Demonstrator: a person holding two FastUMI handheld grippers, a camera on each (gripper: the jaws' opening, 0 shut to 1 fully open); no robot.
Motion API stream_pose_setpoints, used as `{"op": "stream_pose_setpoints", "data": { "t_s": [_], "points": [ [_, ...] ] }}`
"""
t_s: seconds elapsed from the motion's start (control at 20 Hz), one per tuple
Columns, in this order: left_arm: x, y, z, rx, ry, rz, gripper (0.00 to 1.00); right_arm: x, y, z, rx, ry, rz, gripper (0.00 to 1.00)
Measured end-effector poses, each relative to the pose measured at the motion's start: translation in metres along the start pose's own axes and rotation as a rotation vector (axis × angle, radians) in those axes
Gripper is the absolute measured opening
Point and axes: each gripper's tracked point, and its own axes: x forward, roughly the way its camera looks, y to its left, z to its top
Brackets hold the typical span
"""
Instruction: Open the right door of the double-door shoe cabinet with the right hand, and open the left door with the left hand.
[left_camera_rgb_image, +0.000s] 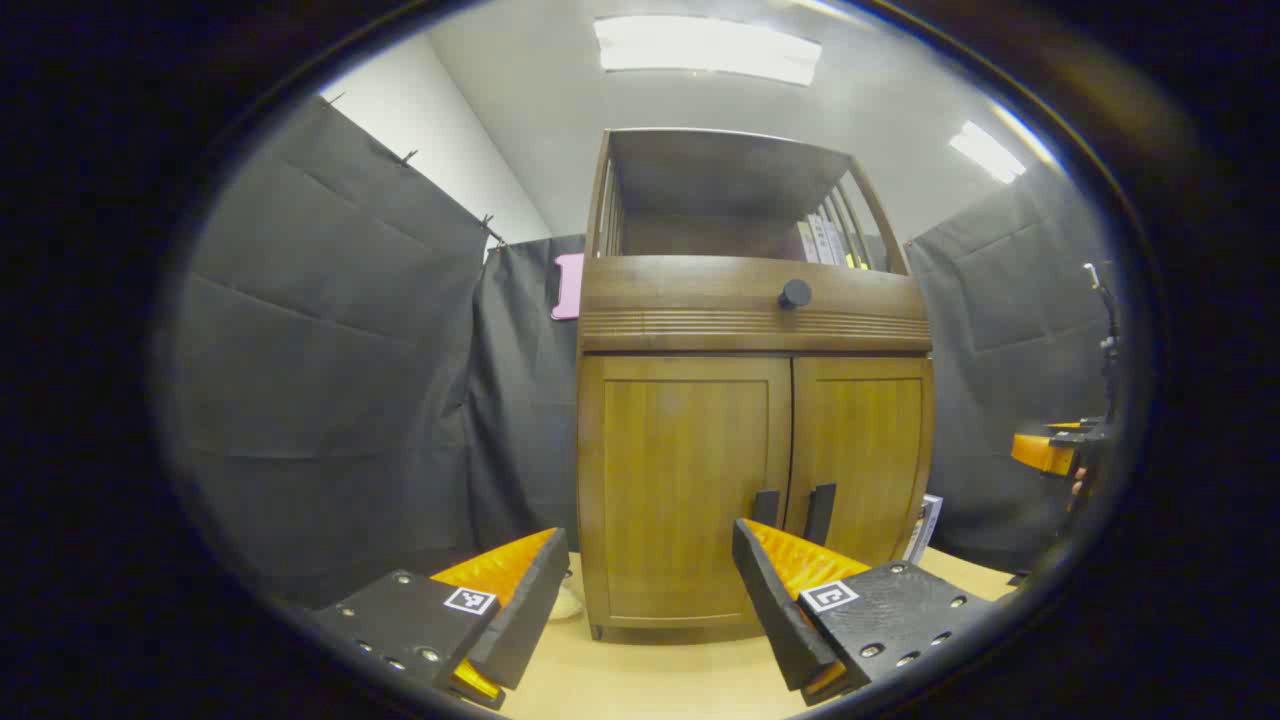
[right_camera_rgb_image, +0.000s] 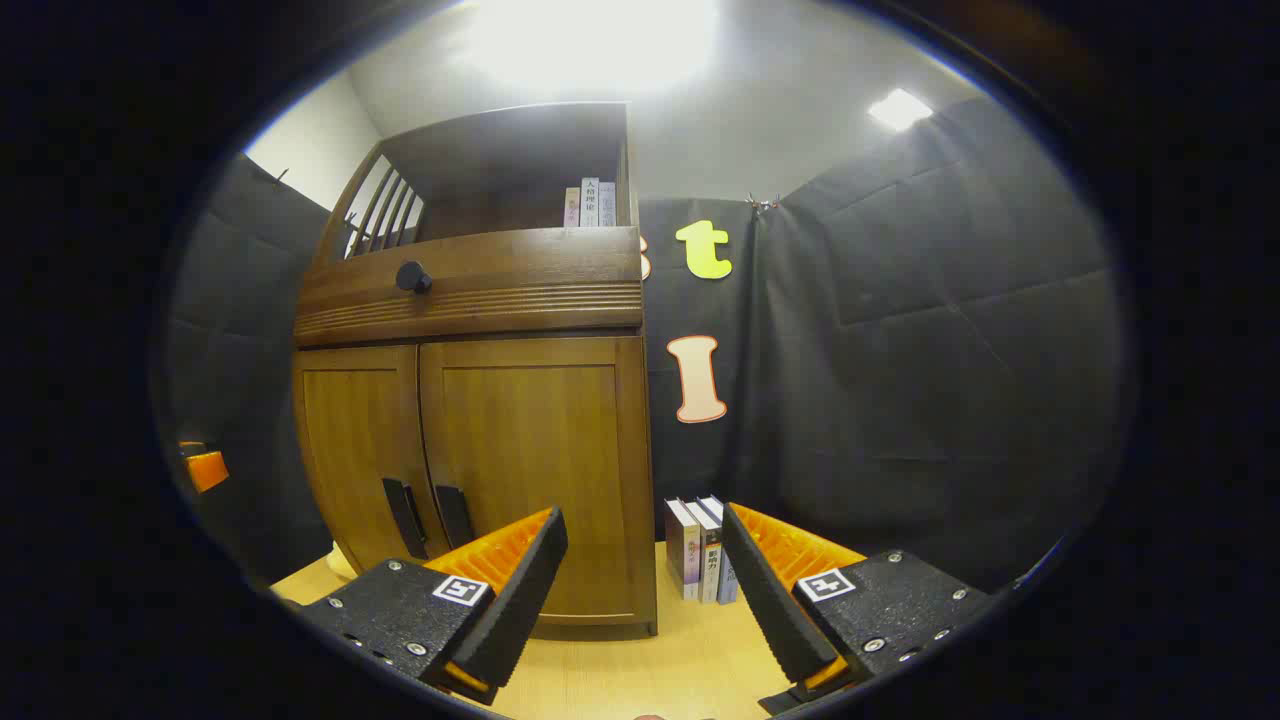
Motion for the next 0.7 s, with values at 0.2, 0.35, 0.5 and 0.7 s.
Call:
{"op": "stream_pose_setpoints", "data": {
  "t_s": [0.2,0.35,0.5,0.7],
  "points": [
    [-0.004,0.004,0.006,0.004,-0.010,0.004,1.00,0.000,0.009,-0.002,-0.006,0.003,0.014,0.96],
    [-0.004,0.003,0.003,-0.008,-0.001,0.015,1.00,0.000,0.013,-0.001,-0.009,0.004,0.023,0.96],
    [-0.006,0.003,-0.001,-0.020,0.011,0.025,1.00,0.000,0.015,-0.003,-0.012,0.008,0.026,0.96],
    [-0.008,0.003,-0.004,-0.024,0.026,0.035,0.94,-0.001,0.014,-0.003,-0.022,0.007,0.011,0.96]
  ]
}}
